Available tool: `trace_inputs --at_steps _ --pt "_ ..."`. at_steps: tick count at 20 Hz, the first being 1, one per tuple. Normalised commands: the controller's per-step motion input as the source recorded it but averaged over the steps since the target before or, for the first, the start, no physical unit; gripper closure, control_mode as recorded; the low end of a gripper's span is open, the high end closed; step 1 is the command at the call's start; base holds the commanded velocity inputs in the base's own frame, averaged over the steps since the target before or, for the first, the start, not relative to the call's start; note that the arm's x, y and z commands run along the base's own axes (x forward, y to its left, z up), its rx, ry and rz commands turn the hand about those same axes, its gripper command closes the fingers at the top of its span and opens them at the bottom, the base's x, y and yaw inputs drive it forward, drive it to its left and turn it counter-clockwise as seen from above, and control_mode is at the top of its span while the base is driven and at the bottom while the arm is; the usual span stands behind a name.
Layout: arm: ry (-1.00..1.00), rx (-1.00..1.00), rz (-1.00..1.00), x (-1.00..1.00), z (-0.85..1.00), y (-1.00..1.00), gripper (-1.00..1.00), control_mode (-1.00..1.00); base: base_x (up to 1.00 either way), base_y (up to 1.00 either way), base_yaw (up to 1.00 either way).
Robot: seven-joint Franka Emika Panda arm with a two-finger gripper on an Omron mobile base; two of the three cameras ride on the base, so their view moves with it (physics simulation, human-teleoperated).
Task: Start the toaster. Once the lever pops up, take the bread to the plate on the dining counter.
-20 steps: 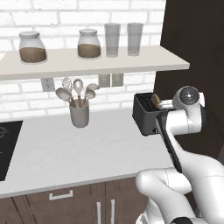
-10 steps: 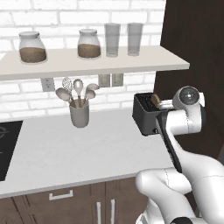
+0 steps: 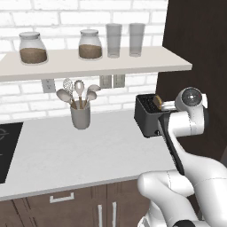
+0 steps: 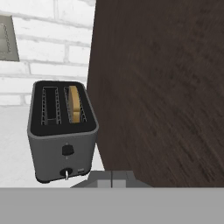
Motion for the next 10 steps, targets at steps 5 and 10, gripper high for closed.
trace_inputs --at_steps 5,10 --pt "0.00 0.00 0.00 0.00 0.00 0.00 1.00 -1.00 0.00 0.00 0.00" --pt "0.00 0.00 0.00 0.00 0.00 0.00 1.00 -1.00 0.00 0.00 0.00"
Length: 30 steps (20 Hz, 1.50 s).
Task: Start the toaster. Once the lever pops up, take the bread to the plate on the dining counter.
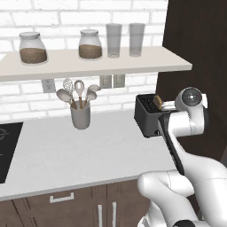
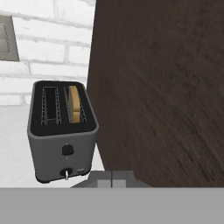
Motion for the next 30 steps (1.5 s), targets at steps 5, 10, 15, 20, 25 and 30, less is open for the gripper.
trace_inputs --at_steps 5,10,15,20,25,30 --pt "0.00 0.00 0.00 0.00 0.00 0.00 1.00 -1.00 0.00 0.00 0.00" --pt "0.00 0.00 0.00 0.00 0.00 0.00 1.00 -1.00 0.00 0.00 0.00" --pt "0.00 0.00 0.00 0.00 0.00 0.00 1.00 -1.00 0.00 0.00 0.00" --pt "0.00 0.00 0.00 0.00 0.00 0.00 1.00 -1.00 0.00 0.00 0.00" --pt "0.00 0.00 0.00 0.00 0.00 0.00 1.00 -1.00 0.00 0.00 0.00" --pt "0.00 0.00 0.00 0.00 0.00 0.00 1.00 -1.00 0.00 0.00 0.00"
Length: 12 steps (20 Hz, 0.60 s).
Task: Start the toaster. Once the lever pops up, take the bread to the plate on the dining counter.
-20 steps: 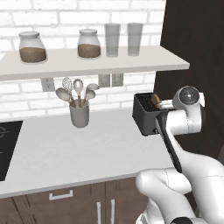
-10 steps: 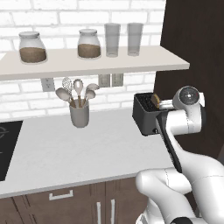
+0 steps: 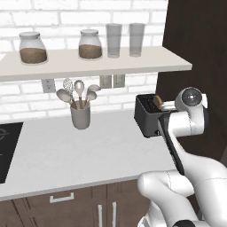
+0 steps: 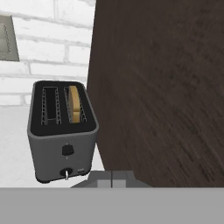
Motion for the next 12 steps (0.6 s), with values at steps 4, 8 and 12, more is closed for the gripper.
trace_inputs --at_steps 4,8,12 --pt "0.00 0.00 0.00 0.00 0.00 0.00 1.00 -1.00 0.00 0.00 0.00" --pt "0.00 0.00 0.00 0.00 0.00 0.00 1.00 -1.00 0.00 0.00 0.00" --pt "0.00 0.00 0.00 0.00 0.00 0.00 1.00 -1.00 0.00 0.00 0.00"
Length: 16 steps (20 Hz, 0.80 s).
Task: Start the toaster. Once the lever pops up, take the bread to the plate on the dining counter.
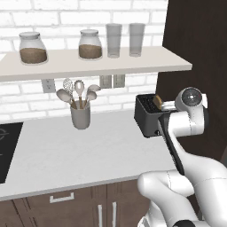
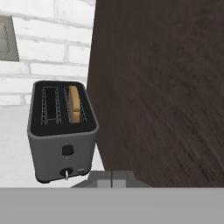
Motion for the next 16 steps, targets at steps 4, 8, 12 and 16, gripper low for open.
trace_inputs --at_steps 4,8,12,16 --pt "0.00 0.00 0.00 0.00 0.00 0.00 1.00 -1.00 0.00 0.00 0.00" --pt "0.00 0.00 0.00 0.00 0.00 0.00 1.00 -1.00 0.00 0.00 0.00" --pt "0.00 0.00 0.00 0.00 0.00 0.00 1.00 -1.00 0.00 0.00 0.00" --pt "0.00 0.00 0.00 0.00 0.00 0.00 1.00 -1.00 0.00 0.00 0.00"
